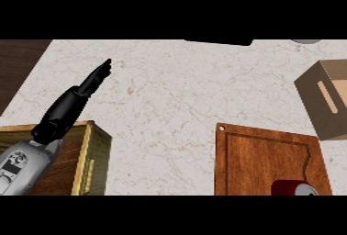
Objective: Pick the lemon from the cutting board and place it in the cardboard box
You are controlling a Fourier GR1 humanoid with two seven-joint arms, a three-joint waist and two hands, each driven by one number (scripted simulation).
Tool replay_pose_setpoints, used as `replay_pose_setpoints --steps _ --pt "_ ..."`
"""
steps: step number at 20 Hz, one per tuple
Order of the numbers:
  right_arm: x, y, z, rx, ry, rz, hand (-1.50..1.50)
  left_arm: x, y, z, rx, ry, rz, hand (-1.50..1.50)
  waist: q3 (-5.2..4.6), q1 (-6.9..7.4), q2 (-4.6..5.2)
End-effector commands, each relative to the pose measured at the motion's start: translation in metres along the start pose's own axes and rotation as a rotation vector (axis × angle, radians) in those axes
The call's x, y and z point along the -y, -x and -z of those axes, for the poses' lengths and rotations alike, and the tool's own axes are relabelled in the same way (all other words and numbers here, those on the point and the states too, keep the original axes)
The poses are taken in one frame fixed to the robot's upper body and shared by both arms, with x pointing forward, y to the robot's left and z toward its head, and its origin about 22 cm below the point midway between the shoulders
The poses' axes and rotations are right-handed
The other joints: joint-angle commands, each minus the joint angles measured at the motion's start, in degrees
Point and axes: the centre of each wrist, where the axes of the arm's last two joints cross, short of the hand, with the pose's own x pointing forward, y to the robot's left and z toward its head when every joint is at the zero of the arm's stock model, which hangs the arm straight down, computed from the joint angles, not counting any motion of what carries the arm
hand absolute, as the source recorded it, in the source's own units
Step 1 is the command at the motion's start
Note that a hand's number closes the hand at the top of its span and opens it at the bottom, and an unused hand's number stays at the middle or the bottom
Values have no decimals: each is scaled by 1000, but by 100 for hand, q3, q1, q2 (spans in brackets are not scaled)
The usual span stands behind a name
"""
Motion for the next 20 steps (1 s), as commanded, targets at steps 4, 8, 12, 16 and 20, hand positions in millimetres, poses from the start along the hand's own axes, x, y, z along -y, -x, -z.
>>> replay_pose_setpoints --steps 4,8,12,16,20 --pt "-5 1 27 302 19 160 -150 12 9 -2 -24 -6 -34 0 -39 -116 16" --pt "-23 -2 49 407 233 481 -150 5 5 -3 -20 -17 -23 0 -23 -198 -24" --pt "-49 3 49 333 302 757 -150 3 6 -7 -9 -28 -24 0 -32 -184 18" --pt "-42 9 48 294 367 930 -150 2 -1 -2 3 -31 -27 0 -35 -157 18" --pt "-32 15 42 267 453 1032 -150 5 1 -3 6 -16 -27 0 -17 -93 83"
